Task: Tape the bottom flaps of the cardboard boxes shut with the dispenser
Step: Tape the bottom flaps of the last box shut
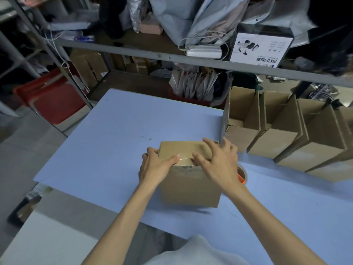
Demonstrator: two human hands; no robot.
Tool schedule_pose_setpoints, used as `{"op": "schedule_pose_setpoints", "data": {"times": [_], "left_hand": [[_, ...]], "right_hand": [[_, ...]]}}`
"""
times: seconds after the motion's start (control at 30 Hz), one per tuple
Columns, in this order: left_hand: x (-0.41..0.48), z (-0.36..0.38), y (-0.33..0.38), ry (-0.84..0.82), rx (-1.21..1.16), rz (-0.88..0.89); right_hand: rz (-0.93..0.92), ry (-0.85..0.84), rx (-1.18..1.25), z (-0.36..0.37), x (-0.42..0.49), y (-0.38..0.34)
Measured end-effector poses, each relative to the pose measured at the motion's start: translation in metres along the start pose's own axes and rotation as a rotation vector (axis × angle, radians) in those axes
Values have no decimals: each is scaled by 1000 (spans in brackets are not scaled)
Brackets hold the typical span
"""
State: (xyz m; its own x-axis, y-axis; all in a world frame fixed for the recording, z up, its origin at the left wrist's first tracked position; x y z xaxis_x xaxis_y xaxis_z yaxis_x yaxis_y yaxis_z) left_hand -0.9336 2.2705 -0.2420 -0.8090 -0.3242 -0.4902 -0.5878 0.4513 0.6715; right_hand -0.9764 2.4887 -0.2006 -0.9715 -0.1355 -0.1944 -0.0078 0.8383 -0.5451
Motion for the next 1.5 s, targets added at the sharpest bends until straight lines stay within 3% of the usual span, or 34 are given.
{"op": "schedule_pose_setpoints", "data": {"times": [0.07, 0.17, 0.27, 0.33, 0.43, 0.57, 0.7, 0.87, 0.97, 1.13, 1.23, 1.33, 1.37, 1.43, 1.5], "left_hand": [[0, -1, 9, 74, -6, 82], [-20, -13, 49, 278, 65, 519], [-32, 3, 69, 103, 200, 810], [-35, 6, 70, 134, 297, 869], [-35, 0, 74, 279, 316, 843], [-28, 4, 84, 249, 302, 827], [-18, 3, 79, 235, 267, 799], [-4, 13, 79, 51, 161, 813], [3, 16, 73, -49, 161, 781], [12, 8, 73, -93, 41, 699], [21, -1, 77, -75, -19, 694], [30, -10, 75, -70, -44, 682], [32, -14, 74, -56, -57, 678], [37, -20, 71, -28, -98, 664], [42, -22, 69, -25, -138, 641]], "right_hand": [[-267, 81, -32, -2, -10, -29], [-555, 82, -12, 8, -22, -52], [-562, 213, -19, -1, -20, -50], [-559, 268, -17, -6, -17, -52], [-580, 278, -51, -5, -14, -55], [-546, 203, 10, -3, -2, -35], [-608, 245, -31, -4, 1, -45], [-474, 207, -103, 0, 11, -22], [-495, 195, -67, 4, 10, -25], [-585, -74, -124, 9, 21, -27], [-529, -5, 88, -16, 16, -7], [-271, 152, 384, -29, 17, 46], [-177, 111, 381, -22, 20, 62], [-46, -127, 266, 10, 23, 83], [-5, -345, 233, 45, 18, 88]]}}
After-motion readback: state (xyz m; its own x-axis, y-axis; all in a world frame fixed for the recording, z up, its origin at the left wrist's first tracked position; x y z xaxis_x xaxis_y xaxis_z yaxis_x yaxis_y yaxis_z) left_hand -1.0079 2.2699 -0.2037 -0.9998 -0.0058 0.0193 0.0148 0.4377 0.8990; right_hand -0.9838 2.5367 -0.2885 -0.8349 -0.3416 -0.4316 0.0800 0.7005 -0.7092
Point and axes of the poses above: each hand's wrist, its own x-axis towards the middle knuckle, its own z-axis out of the palm, y = z × x, the point moved 9 cm from there along x, towards the middle knuckle, and after that the axes turned 10 degrees about -y, right-handed, at the moved point
